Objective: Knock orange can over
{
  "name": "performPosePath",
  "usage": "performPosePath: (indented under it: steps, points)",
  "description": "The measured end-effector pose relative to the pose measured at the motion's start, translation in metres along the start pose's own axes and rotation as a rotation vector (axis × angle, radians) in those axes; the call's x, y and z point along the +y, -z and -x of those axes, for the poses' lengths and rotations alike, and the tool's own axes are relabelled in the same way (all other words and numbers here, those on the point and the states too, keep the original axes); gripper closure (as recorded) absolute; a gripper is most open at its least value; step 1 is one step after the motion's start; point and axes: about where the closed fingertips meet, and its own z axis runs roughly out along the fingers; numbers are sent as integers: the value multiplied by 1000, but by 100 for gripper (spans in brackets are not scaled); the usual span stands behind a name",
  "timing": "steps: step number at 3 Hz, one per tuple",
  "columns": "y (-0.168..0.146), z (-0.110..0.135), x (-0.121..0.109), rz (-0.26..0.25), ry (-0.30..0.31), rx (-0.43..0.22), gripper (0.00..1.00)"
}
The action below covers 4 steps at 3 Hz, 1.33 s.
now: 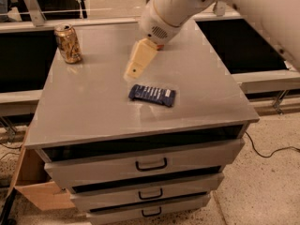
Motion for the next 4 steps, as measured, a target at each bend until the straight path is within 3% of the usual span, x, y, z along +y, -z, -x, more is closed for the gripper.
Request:
performPosePath:
  steps: [2, 3, 4]
  points:
    - [-67, 39, -39, -37, -61, -201, 0]
    - [-97, 54, -53, -56, -125, -294, 0]
    - [-125, 77, -57, -42, -162, -364, 0]
